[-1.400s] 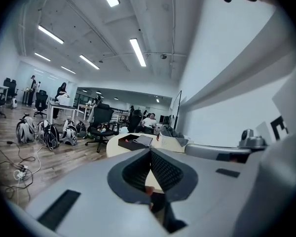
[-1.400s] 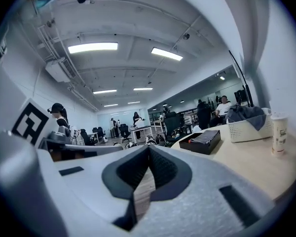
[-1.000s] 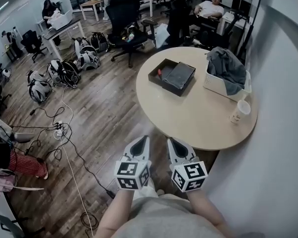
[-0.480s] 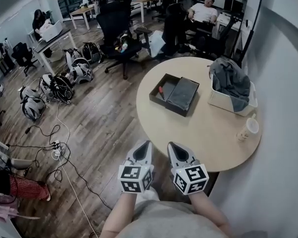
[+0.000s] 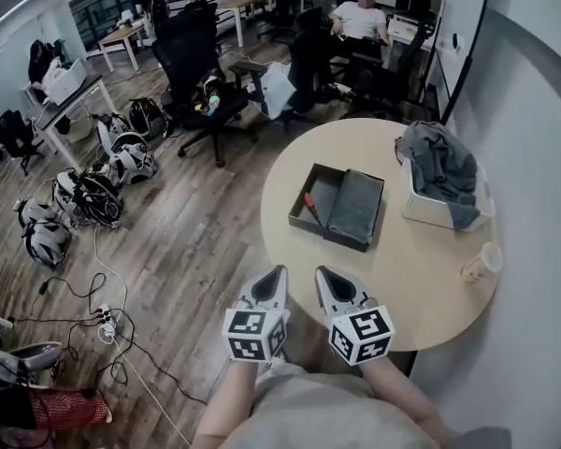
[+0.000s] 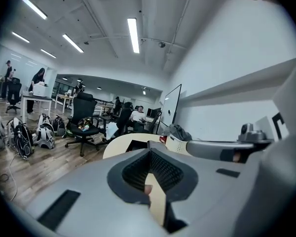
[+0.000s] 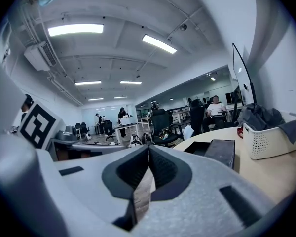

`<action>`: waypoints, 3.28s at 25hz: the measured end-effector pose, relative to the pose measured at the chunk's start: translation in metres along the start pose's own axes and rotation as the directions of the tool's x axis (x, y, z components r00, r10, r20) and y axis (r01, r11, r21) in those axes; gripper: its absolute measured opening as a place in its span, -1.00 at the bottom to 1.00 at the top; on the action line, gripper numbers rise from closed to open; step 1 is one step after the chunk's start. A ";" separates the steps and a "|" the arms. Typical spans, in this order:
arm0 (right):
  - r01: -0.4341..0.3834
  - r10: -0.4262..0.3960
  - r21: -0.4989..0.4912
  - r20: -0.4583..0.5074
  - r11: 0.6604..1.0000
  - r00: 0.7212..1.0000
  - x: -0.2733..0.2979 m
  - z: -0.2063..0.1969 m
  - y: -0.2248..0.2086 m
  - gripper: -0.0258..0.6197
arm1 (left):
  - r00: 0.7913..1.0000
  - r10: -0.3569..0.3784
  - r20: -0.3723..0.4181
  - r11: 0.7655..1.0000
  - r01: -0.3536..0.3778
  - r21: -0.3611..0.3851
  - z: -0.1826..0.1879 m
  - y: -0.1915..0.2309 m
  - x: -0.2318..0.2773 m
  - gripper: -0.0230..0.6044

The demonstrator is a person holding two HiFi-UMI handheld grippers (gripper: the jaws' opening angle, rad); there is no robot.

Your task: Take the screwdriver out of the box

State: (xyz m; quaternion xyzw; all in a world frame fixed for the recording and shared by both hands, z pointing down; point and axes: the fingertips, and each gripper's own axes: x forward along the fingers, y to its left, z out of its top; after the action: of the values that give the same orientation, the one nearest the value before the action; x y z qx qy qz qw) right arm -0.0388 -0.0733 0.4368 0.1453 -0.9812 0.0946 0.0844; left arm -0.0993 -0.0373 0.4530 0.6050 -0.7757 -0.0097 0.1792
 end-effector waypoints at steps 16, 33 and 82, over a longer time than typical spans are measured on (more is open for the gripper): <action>0.144 -0.144 0.007 -0.031 0.989 0.989 0.127 0.012 -0.019 -0.92 | 0.994 -0.096 -0.054 0.995 0.096 -0.008 0.028 0.109 0.071 -0.91; 0.261 -0.256 0.071 -0.072 0.963 0.964 0.176 -0.002 -0.079 -0.92 | 0.958 -0.229 -0.175 0.970 0.240 0.046 0.018 0.124 0.165 -0.91; 0.618 -0.611 0.224 -0.110 0.753 0.784 0.121 -0.011 -0.167 -0.92 | 0.225 0.152 -0.962 -0.553 0.827 0.106 -0.145 0.077 0.333 -0.63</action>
State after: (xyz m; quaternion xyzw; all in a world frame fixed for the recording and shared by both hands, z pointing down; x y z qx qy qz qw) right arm -0.1013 -0.2608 0.4973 0.4671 -0.8579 0.1857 0.1068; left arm -0.1969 -0.3013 0.6953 0.7300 0.1167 0.6642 -0.1109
